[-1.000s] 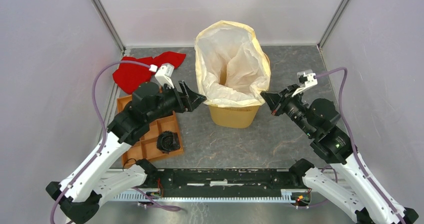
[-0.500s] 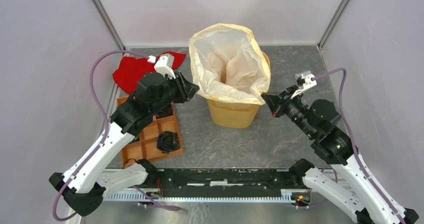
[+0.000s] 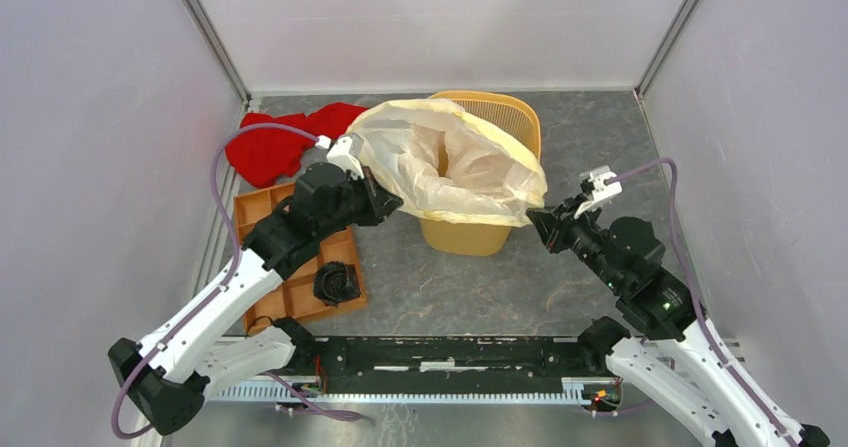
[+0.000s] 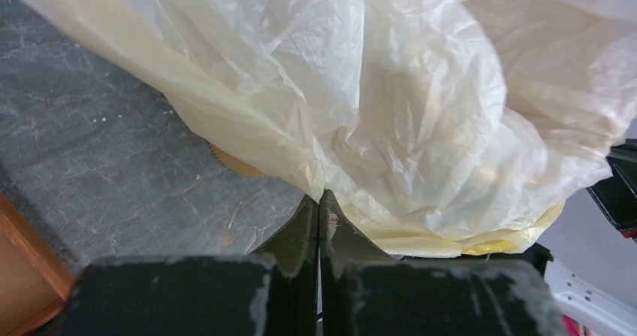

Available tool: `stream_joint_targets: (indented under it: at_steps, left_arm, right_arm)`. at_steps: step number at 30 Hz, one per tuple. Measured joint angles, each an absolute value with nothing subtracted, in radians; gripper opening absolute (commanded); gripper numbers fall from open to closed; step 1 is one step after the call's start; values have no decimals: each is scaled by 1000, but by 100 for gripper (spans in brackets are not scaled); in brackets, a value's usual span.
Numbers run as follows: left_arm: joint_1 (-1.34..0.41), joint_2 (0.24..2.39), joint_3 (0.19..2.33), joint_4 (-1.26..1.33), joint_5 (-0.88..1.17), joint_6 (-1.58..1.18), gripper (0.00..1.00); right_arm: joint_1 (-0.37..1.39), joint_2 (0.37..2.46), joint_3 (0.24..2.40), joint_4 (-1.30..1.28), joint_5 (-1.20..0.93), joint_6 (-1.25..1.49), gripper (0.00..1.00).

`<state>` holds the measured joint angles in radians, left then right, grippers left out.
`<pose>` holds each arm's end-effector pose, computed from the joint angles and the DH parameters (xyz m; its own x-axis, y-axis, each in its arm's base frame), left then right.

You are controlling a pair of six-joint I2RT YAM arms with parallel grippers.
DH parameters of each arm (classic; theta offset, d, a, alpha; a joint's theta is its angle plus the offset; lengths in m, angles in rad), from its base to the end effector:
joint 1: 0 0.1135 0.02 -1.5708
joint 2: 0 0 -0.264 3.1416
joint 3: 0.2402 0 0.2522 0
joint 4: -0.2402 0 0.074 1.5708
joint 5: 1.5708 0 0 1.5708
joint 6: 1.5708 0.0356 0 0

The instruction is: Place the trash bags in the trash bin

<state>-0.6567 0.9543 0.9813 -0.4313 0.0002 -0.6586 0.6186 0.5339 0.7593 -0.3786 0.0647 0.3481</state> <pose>0.1674 -0.1291 0.3524 -0.6201 -0.2947 -0.7270 0.2923 0.7733 -0.5627 0.1043 0.0714 0.3444 -0.2965 0.2068 -0.9324 -0.4526 0.8292 0.3279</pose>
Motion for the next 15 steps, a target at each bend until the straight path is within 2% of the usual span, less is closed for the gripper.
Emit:
stream_joint_targets:
  at_steps: [2, 8, 11, 13, 15]
  left_arm:
    - [-657, 955, 955, -430, 3, -666, 2]
    - [-657, 1002, 946, -400, -19, -665, 5]
    - [-657, 1051, 947, -401, -27, -665, 18]
    - [-657, 1056, 947, -414, -31, -664, 31]
    - [-657, 1034, 947, -423, -45, -662, 43]
  right_arm:
    - [619, 516, 715, -366, 88, 336, 17]
    - [619, 516, 589, -282, 198, 278, 43]
    - [619, 548, 596, -294, 223, 242, 62]
    - [619, 561, 628, -326, 228, 218, 79]
    - [619, 554, 671, -377, 226, 190, 91]
